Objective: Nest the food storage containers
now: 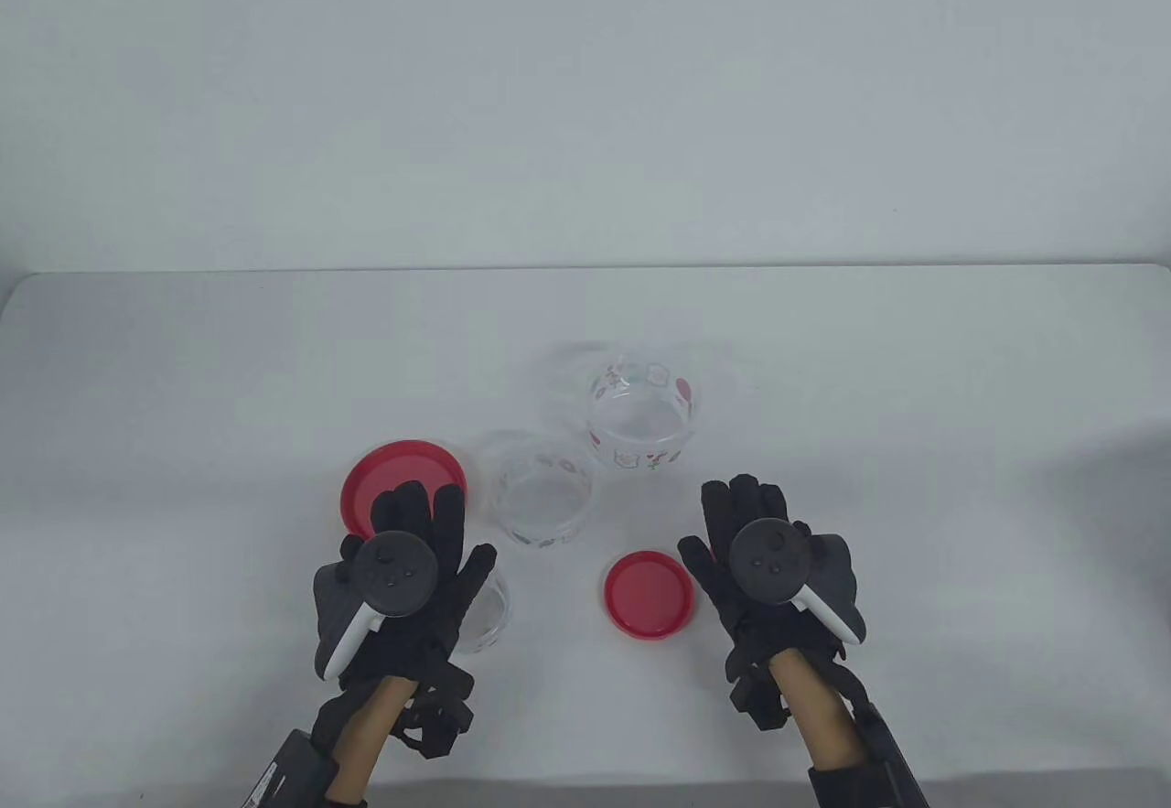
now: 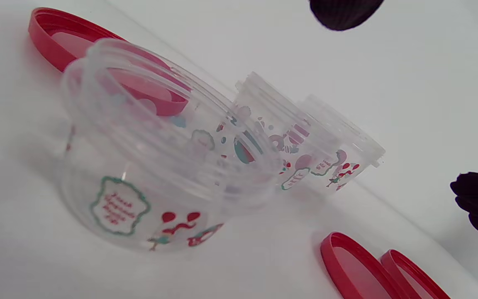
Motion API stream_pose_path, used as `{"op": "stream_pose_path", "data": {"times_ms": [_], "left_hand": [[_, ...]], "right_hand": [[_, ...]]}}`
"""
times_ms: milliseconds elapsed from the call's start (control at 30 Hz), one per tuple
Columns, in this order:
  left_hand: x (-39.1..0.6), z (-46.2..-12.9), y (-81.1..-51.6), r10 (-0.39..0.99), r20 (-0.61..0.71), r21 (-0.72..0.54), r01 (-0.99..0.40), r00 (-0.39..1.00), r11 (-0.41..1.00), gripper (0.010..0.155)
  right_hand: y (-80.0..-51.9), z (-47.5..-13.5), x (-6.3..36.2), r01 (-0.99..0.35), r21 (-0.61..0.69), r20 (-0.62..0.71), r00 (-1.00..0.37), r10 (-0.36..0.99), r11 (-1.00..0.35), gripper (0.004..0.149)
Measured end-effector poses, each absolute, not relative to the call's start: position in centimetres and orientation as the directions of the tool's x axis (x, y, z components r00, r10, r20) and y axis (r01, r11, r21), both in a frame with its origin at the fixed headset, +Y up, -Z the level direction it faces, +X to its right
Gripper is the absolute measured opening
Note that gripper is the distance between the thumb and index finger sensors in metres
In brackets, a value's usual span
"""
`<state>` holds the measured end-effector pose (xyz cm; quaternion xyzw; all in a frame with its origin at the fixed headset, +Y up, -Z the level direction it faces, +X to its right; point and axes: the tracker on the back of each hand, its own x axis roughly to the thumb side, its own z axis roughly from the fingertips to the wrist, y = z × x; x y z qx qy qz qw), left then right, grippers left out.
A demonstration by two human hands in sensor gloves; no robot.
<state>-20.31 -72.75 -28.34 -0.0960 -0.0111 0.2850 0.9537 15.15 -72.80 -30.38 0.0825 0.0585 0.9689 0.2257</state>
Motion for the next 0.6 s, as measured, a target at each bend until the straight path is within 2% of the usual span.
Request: {"op": "stream_pose_path", "data": {"times_ms": [600], "left_hand": [[-20.04, -28.08, -72.49, 0.555, -0.001, -0.179, -0.546, 0.832, 0.818, 0.073]], "right_hand": [[-72.75, -30.40, 15.44, -0.455, 0.160, 0.115, -0.873, 0.474, -0.876, 0.069]]}}
